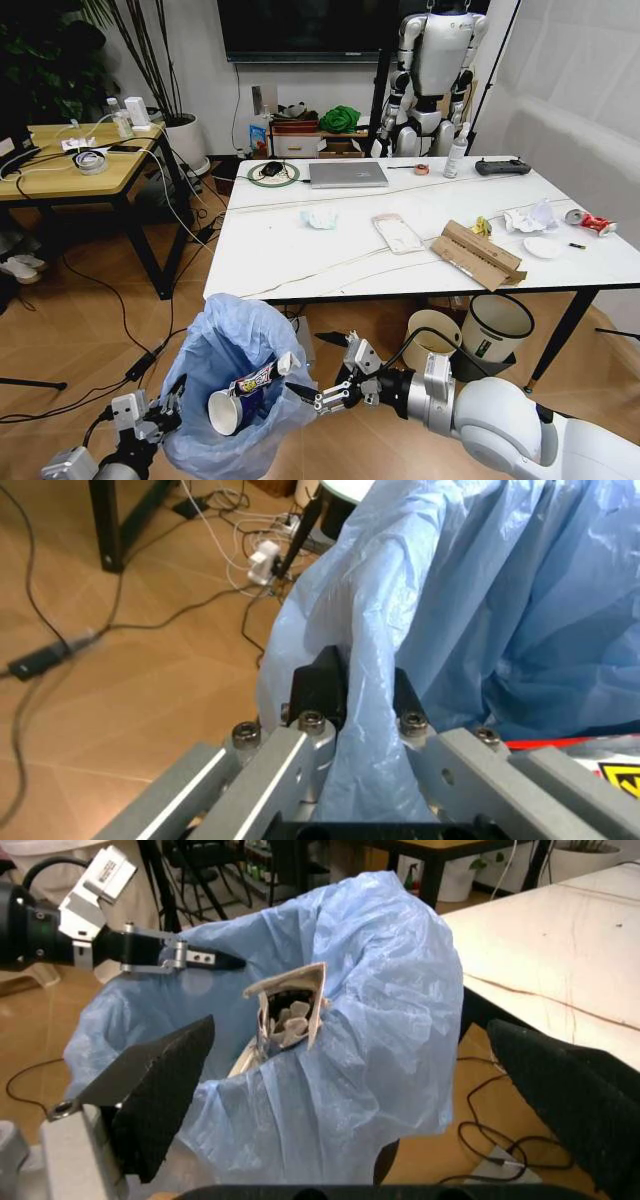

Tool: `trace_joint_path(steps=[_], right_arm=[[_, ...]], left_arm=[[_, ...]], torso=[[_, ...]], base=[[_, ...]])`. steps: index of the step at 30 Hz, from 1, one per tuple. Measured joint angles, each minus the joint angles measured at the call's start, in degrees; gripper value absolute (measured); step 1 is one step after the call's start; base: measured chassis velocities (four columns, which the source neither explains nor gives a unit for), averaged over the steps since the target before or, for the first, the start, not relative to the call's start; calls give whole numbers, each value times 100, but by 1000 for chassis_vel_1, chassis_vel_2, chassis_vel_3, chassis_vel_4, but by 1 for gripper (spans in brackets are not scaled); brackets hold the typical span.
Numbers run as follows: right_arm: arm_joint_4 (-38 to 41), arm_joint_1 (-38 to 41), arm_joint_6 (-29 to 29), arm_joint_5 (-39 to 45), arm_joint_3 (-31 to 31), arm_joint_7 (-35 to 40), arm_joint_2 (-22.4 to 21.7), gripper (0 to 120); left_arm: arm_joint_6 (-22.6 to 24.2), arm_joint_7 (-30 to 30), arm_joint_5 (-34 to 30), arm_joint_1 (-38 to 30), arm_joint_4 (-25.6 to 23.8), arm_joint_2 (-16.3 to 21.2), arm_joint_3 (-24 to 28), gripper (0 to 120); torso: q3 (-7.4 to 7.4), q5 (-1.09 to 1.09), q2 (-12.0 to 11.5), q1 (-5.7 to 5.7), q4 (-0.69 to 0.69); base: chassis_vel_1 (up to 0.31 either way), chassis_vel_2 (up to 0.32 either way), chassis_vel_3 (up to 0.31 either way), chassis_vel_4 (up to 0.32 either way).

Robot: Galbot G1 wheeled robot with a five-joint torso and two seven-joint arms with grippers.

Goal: Pick up the trash bin and place the trash from the table into it.

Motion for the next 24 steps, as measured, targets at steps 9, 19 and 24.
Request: trace_joint_path(steps=[9,19,24], right_arm=[[-81,-89,-7,-2,231,33,102,100],[-69,-456,-7,-17,710,34,61,100],[-69,-678,-5,-30,1018,34,29,100]], left_arm=[[392,-775,-559,154,-43,115,51,1],[683,-1652,-958,136,70,269,47,1],[759,-1678,-975,8,126,325,90,1]], torso=[[0,0,0,0,0],[0,1,0,0,-1],[0,0,0,0,-1]], base=[[0,0,0,0],[0,0,0,0],[0,0,0,0]])
